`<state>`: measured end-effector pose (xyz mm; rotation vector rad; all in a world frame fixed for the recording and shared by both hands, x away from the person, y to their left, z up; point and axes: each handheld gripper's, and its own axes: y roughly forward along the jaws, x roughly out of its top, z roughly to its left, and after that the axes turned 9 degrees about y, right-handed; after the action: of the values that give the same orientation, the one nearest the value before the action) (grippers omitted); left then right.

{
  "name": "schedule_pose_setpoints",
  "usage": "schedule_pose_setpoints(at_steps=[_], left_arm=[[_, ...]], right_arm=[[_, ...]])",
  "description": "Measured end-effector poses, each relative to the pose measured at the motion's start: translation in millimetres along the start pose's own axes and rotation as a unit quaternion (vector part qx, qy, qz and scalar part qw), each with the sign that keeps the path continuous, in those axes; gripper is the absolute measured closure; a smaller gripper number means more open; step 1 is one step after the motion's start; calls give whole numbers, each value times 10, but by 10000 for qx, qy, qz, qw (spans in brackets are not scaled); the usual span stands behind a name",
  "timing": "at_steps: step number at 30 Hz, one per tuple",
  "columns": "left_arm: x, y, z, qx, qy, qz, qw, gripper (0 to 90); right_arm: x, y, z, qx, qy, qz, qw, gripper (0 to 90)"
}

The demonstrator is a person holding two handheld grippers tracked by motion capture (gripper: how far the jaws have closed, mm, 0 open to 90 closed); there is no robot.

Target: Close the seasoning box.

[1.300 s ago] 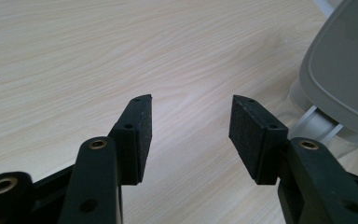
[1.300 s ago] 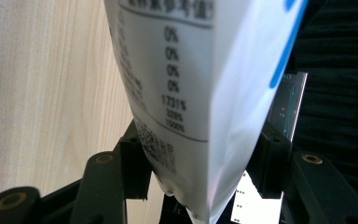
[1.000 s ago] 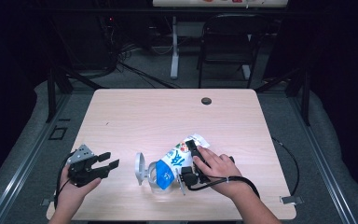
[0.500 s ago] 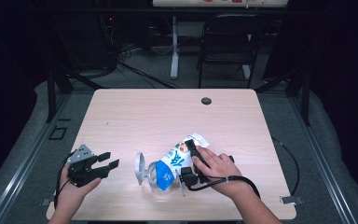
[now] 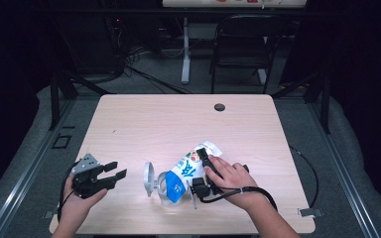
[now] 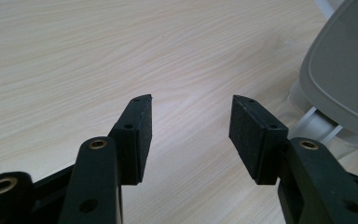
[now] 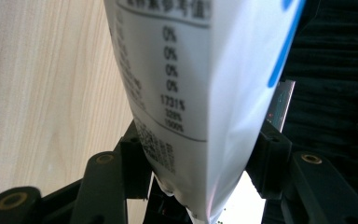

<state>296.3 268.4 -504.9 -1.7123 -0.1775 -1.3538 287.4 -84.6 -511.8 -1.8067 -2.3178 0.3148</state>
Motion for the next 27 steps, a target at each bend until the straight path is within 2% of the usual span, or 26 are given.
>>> schedule_pose_setpoints(at_steps=[7, 27], left_arm=[[-4, 6, -1, 20, -4, -56, 10000, 499], [-6, 6, -1, 11, -12, -55, 10000, 499]], right_arm=[[-6, 12, 6, 1, 21, -90, 10000, 496], [-4, 13, 1, 5, 3, -96, 10000, 498]])
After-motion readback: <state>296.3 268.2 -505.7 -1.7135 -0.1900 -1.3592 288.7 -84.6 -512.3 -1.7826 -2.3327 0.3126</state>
